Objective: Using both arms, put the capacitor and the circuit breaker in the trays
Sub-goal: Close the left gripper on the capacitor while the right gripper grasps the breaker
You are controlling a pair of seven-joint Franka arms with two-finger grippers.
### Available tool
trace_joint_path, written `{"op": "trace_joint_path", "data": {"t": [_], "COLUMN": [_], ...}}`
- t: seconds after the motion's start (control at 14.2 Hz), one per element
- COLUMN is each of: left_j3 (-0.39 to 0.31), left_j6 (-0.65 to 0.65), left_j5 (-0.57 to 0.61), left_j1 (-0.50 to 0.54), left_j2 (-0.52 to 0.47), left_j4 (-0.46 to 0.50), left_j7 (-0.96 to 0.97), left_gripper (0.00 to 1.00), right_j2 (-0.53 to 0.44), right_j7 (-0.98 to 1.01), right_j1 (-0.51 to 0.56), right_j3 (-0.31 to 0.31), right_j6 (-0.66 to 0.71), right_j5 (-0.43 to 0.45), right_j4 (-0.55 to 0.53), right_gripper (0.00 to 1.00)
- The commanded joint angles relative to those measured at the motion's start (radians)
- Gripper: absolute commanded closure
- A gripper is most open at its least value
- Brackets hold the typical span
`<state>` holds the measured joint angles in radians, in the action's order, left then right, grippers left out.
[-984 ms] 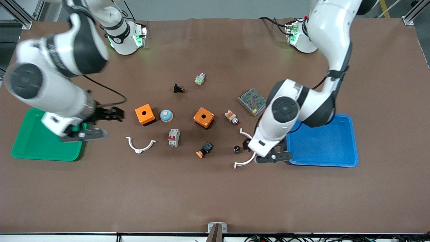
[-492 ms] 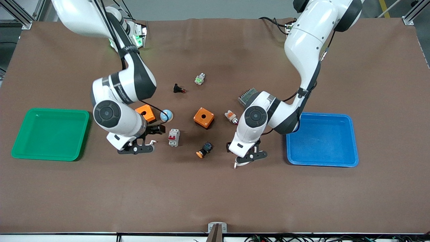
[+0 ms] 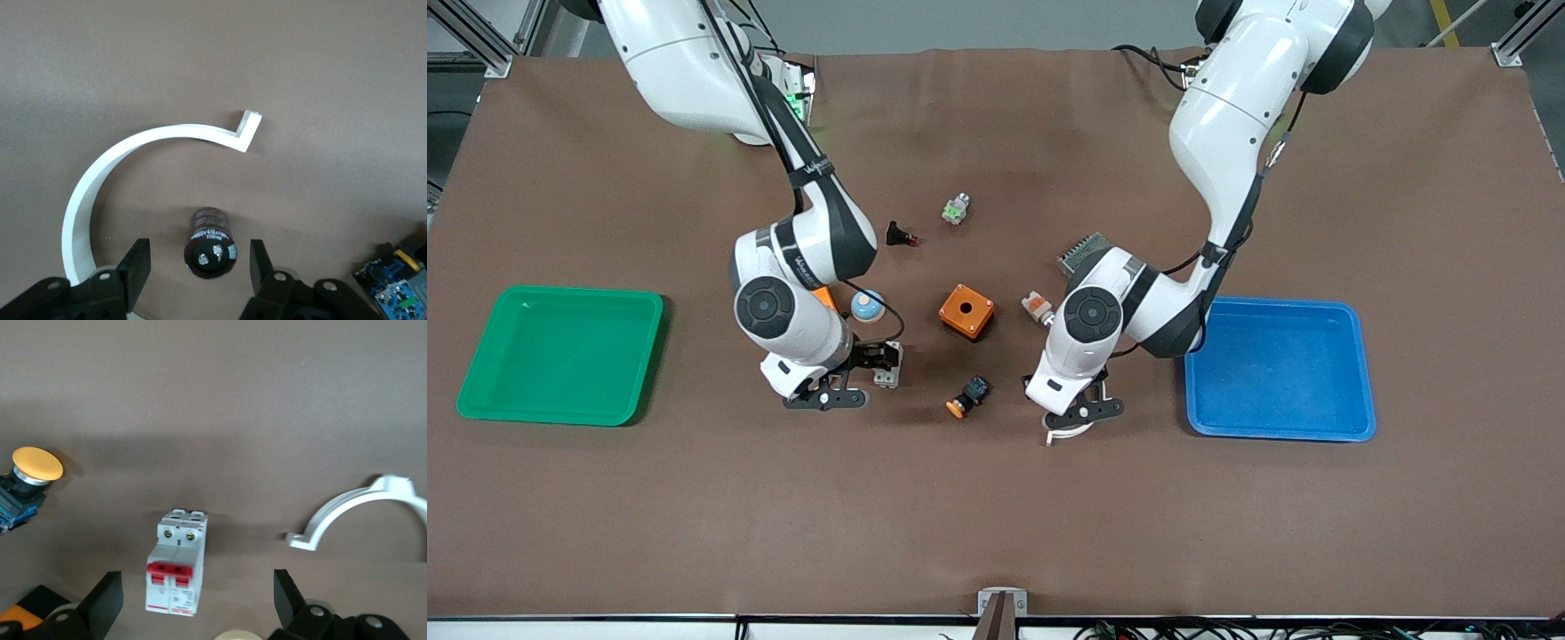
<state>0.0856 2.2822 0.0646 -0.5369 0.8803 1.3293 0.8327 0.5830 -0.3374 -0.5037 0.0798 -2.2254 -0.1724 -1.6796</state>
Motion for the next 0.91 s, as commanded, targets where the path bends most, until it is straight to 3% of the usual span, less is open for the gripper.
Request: {"op": "trace_joint_path", "data": {"t": [0.0, 0.14, 0.35, 0.42, 0.49, 0.56, 0.63, 0.84], "left_j3": [-0.004, -0.004, -0.004, -0.004, -0.004, -0.007, -0.007, -0.010], "left_j6": [0.016, 0.016, 0.039, 0.039, 0.040, 0.040, 0.040, 0.030], "left_j5": [-0.009, -0.009, -0.009, -0.009, -0.009, -0.008, -0.008, 0.001], "left_j1": [-0.012, -0.012, -0.011, -0.011, -0.011, -0.012, -0.012, -0.002], "left_j2": [0.026, 0.029, 0.035, 0.039, 0.039, 0.037, 0.032, -0.007], "left_j4": [-0.032, -0.032, -0.032, -0.032, -0.032, -0.032, -0.032, -0.030], "left_j7": [0.017, 0.008, 0.009, 0.008, 0.009, 0.016, 0.014, 0.013], "left_gripper": [0.35, 0.44, 0.46, 0.54, 0.71, 0.94, 1.00, 1.00], "right_j2": [0.001, 0.021, 0.043, 0.050, 0.054, 0.060, 0.061, 0.061], "right_j7": [-0.044, -0.046, -0.046, -0.046, -0.046, -0.048, -0.055, -0.060], "right_j1": [-0.038, -0.039, -0.039, -0.039, -0.039, -0.039, -0.039, -0.039], "right_j3": [0.011, 0.011, 0.011, 0.011, 0.011, 0.011, 0.011, 0.011], "right_j6": [-0.003, -0.023, -0.036, -0.046, -0.057, -0.063, -0.063, -0.060], "right_j5": [-0.022, -0.022, -0.022, -0.022, -0.022, -0.022, -0.022, -0.022], "right_j4": [-0.003, -0.002, -0.002, -0.002, 0.000, 0.000, 0.001, 0.003], "right_gripper": [0.00, 0.01, 0.03, 0.03, 0.06, 0.10, 0.13, 0.32]}}
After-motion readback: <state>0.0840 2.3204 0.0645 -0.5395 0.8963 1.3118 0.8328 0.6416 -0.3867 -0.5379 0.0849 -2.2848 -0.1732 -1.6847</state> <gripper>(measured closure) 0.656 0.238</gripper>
